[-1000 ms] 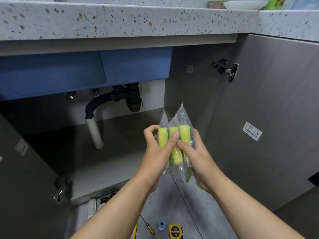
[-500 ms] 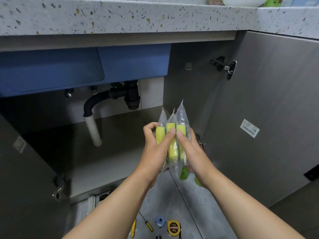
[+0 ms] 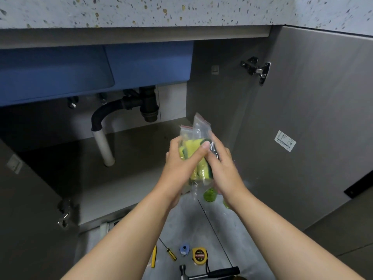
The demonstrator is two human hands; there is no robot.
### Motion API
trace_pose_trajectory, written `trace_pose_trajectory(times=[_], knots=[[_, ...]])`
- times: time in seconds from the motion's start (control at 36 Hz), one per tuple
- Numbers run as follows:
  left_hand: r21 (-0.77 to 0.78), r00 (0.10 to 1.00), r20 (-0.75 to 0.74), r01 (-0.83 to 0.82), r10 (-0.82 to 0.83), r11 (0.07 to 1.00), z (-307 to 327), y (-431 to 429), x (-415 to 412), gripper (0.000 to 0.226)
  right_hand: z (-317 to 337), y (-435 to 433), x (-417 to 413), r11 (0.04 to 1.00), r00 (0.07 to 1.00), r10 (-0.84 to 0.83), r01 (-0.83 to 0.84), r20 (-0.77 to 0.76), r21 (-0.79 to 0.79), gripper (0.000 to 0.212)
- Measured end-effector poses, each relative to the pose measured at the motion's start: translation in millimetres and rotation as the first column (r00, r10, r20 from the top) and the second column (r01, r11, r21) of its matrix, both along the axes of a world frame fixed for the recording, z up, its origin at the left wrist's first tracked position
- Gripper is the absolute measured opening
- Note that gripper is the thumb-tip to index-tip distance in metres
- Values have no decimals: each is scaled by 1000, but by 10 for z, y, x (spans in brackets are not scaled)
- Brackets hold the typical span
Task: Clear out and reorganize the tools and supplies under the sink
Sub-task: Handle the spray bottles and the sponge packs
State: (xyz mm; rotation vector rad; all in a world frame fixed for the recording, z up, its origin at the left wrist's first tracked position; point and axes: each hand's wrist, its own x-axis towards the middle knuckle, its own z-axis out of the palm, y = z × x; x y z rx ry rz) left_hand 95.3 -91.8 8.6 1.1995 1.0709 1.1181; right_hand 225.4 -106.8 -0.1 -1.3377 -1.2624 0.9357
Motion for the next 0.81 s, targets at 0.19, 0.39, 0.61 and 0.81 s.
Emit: trace_pose_trajectory(times=[0.19, 0.39, 0.61, 0.81], knots=[[-122, 946, 321, -3, 43, 993, -102, 106, -24, 53, 33, -7, 111, 974, 975, 219, -221, 36, 50, 76], [-359, 830, 549, 131, 95, 924, -461, 224, -7, 45, -118, 194, 547, 840, 960, 173, -261, -222, -476, 85], [-595, 911, 404, 192, 84, 781, -1497, 285, 223, 47, -1229, 249, 698, 683, 916, 142, -365, -375, -632, 36], [-729, 972, 235, 183, -10, 659, -2529, 463, 256, 51, -2274, 460, 676, 639, 951, 62, -272, -304, -720, 40]])
